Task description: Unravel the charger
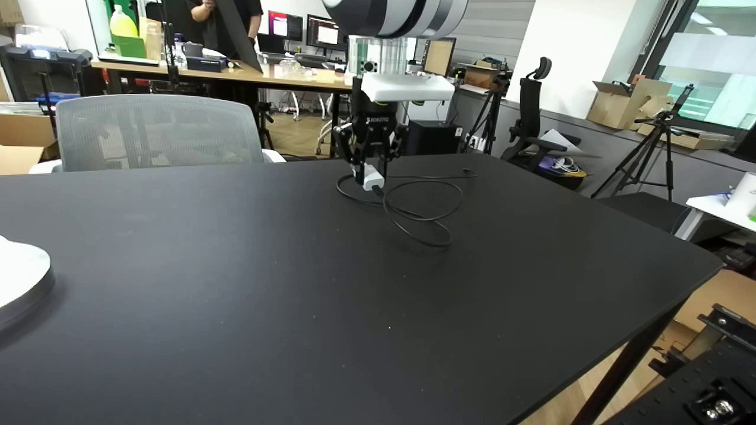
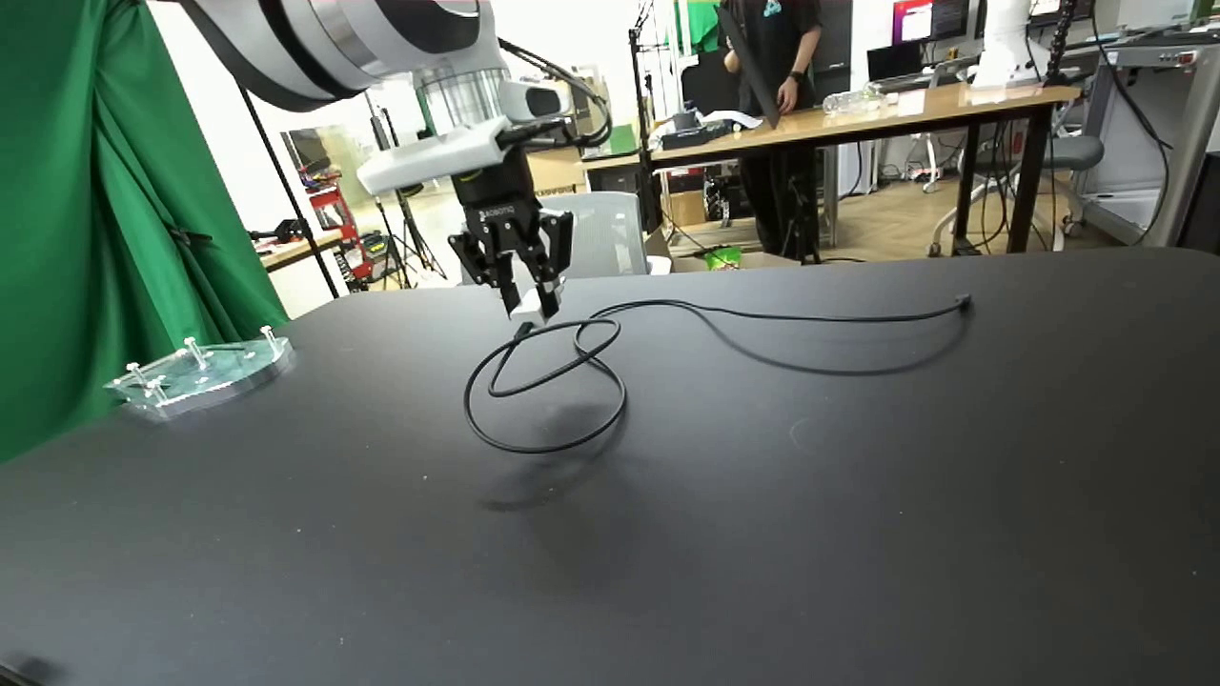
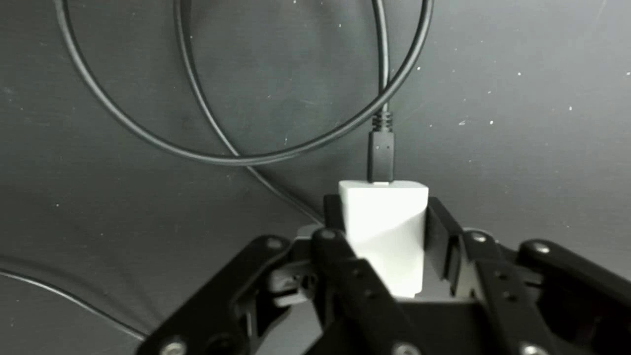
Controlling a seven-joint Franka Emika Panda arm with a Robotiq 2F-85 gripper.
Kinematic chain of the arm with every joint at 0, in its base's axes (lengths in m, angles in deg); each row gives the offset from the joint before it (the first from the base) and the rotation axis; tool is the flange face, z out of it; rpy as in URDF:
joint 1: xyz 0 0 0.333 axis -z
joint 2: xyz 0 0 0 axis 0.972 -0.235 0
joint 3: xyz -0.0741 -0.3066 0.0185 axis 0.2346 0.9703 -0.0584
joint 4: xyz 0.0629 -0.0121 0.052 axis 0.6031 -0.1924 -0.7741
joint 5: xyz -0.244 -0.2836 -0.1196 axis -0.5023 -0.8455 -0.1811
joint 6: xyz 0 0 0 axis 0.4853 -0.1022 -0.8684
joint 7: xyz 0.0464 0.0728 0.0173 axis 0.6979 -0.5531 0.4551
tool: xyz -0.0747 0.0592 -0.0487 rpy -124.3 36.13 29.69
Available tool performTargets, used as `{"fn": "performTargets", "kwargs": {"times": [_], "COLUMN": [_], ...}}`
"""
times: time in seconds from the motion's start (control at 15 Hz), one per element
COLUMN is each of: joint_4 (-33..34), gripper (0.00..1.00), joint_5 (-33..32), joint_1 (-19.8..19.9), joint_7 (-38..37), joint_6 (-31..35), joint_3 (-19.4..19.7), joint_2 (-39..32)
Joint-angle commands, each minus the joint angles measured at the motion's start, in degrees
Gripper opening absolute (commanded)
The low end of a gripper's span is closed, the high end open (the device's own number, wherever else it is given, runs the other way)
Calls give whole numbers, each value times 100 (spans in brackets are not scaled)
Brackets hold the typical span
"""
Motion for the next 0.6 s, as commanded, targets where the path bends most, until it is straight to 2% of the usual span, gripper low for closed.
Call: {"fn": "performTargets", "kwargs": {"times": [0.0, 0.07, 0.13, 0.27, 0.53], "joint_4": [13, 14, 15, -39, -157], "gripper": [43, 43, 18, 18, 18], "joint_5": [-29, -29, -28, 330, 1009], "joint_1": [44, 44, 43, 78, 237], "joint_7": [-13, -13, -12, -524, -901], "joint_6": [-19, -18, -16, 33, 144], "joint_3": [-47, -48, -48, -9, -25], "joint_2": [-5, -28, -54, -14, 80]}}
